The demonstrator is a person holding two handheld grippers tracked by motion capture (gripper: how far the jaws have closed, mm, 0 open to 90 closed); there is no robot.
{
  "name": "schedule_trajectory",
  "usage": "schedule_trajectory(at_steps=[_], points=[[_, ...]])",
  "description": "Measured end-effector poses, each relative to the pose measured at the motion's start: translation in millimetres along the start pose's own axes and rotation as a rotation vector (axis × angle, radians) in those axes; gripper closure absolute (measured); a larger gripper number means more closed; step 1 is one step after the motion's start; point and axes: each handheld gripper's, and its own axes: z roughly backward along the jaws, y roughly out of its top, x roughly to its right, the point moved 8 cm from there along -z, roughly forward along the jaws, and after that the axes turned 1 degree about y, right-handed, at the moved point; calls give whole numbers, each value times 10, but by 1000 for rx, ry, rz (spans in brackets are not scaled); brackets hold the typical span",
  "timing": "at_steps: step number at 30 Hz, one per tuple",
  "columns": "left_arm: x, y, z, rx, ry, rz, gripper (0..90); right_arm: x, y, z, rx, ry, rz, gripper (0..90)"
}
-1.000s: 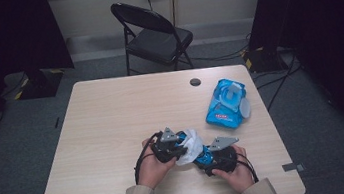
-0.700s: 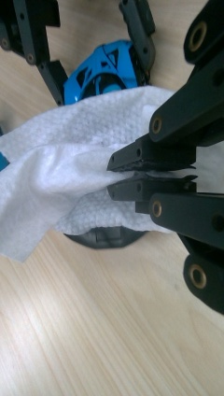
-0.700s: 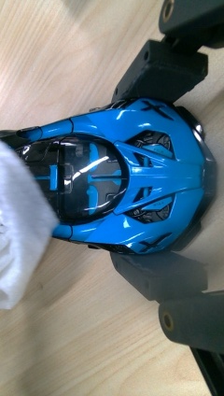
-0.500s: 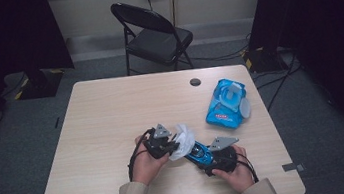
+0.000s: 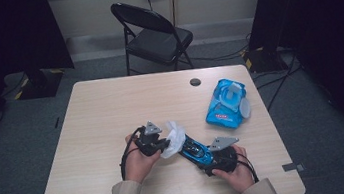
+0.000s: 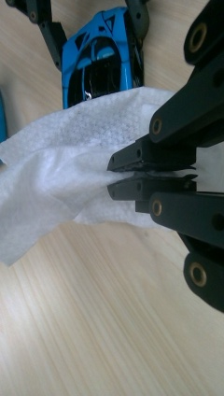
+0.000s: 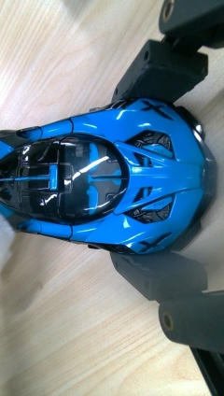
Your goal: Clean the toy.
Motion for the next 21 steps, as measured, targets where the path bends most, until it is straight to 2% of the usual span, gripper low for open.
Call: schedule_trajectory(at_steps=[1, 5, 8, 12, 15, 17, 21], points=[[-8, -9, 6, 4, -7, 16, 861, 0, 0, 0, 0, 0, 0, 263], [22, 24, 57, 31, -36, 39, 861, 0, -1, 1, 0, 0, 0, 263], [41, 65, 77, 34, -34, 23, 862, 0, -1, 1, 0, 0, 0, 263], [195, 240, 107, 78, -74, 8, 861, 1, -1, 1, 0, 0, 1, 263], [328, 342, 94, 84, -92, -18, 861, 0, -1, 1, 0, 0, 1, 262], [370, 368, 81, 83, -97, -32, 861, 0, -1, 1, 0, 0, 1, 262], [564, 445, -13, 82, -127, -63, 861, 0, -1, 2, 0, 0, 0, 262]])
